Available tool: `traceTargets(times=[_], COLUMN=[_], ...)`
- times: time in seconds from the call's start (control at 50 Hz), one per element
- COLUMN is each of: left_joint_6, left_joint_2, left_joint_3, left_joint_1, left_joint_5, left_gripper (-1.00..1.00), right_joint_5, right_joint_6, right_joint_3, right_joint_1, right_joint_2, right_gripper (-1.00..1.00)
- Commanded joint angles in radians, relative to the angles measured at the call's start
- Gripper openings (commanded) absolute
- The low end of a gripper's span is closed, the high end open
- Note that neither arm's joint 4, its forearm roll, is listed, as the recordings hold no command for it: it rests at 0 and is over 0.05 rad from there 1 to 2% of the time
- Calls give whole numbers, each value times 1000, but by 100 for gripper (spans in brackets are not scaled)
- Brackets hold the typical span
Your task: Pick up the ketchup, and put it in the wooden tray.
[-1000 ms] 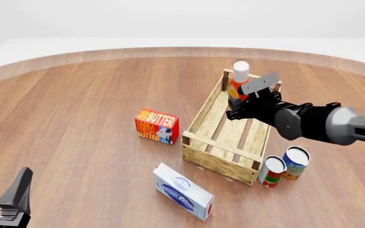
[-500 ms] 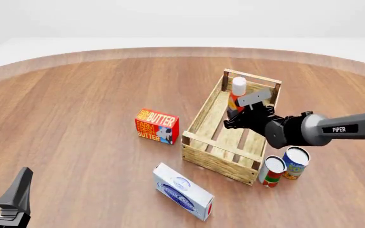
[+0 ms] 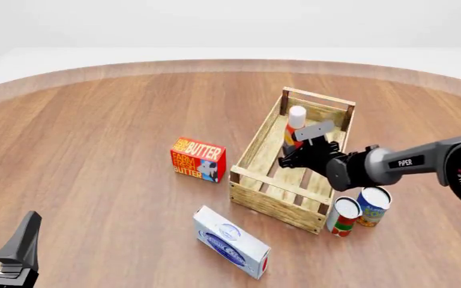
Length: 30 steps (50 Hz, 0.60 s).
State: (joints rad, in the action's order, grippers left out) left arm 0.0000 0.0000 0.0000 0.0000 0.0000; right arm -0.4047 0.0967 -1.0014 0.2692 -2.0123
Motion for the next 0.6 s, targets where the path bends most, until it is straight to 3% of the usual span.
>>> traceTargets(times=[0.02,0.6], left_joint_6=[0,0], left_joint_2=[0,0], left_joint_3=[0,0], left_joint_1=[0,0], left_joint_5=[0,0], left_gripper=[100,100], right_joint_5=[-13,-22], right_joint_6=[-21,-8], right_joint_3=[-12,-9], right_joint_1=[-5,-25], right_joint_2=[-29,-61], right_gripper=[-100,-100])
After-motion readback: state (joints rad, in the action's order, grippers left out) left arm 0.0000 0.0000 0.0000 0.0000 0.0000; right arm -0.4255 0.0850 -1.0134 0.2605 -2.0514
